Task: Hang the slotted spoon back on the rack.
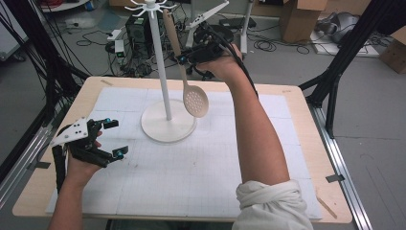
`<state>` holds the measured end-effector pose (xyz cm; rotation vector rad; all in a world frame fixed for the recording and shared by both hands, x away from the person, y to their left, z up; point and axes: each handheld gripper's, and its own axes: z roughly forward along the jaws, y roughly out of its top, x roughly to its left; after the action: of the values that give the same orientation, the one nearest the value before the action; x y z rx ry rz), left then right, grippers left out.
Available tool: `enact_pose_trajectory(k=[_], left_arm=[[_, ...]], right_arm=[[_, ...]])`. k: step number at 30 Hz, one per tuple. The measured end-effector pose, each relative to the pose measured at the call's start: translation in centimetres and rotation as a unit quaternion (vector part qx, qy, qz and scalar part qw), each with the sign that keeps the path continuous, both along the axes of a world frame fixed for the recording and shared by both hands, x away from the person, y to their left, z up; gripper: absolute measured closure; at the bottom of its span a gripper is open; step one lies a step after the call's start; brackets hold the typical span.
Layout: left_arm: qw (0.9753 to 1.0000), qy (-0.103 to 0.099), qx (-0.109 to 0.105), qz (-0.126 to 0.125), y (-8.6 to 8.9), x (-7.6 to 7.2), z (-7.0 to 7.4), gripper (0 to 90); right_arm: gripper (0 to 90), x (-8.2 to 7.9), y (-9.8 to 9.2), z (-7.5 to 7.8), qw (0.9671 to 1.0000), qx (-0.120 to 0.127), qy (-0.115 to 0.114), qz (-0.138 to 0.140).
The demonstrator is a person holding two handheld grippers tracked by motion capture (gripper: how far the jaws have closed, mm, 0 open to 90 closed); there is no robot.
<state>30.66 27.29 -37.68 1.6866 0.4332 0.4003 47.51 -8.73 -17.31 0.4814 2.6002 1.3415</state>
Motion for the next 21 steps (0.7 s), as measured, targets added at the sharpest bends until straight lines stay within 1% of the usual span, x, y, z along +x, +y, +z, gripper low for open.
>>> enact_pose_trajectory(k=[1, 3, 4, 7, 10, 12, 13, 17, 21], left_arm=[[1.0000, 0.001, -0.001, 0.000, 0.0, 0.0, 0.0, 1.7], [1.0000, 0.001, 0.000, 0.000, 0.0, 0.0, 0.0, 1.7], [1.0000, 0.001, 0.000, 0.001, 0.0, 0.0, 0.0, 1.7], [1.0000, 0.001, 0.001, -0.002, -0.1, 0.1, -0.1, 1.7], [1.0000, 0.003, 0.003, -0.002, -0.2, 0.1, -0.1, 1.7], [1.0000, 0.003, 0.003, -0.003, -0.3, 0.1, -0.2, 1.7], [1.0000, 0.004, 0.004, -0.003, -0.3, 0.0, -0.2, 1.7], [1.0000, 0.004, 0.004, -0.002, -0.3, 0.0, -0.1, 1.7], [1.0000, 0.004, 0.002, 0.001, -0.1, 0.0, -0.1, 1.7]], right_arm=[[73.1, 0.1, 0.0, -0.2, 1.0000, 0.004, 0.006, -0.003], [61.2, 0.2, -0.1, -0.3, 0.9997, 0.018, 0.008, -0.015], [57.5, 0.2, -0.3, -0.4, 0.9996, 0.024, 0.008, -0.015], [53.2, -0.2, -0.8, -0.6, 0.9994, 0.030, 0.003, -0.017], [51.2, -0.8, -1.7, -0.8, 0.9991, 0.042, -0.001, -0.011], [47.9, -1.2, -2.4, -1.1, 0.9985, 0.054, -0.005, -0.008], [47.8, -1.5, -2.7, -1.3, 0.9982, 0.059, -0.006, -0.008], [44.3, -2.4, -4.0, -2.0, 0.9976, 0.067, -0.011, -0.007], [40.9, -3.6, -5.1, -2.5, 0.9969, 0.076, -0.022, 0.000]])
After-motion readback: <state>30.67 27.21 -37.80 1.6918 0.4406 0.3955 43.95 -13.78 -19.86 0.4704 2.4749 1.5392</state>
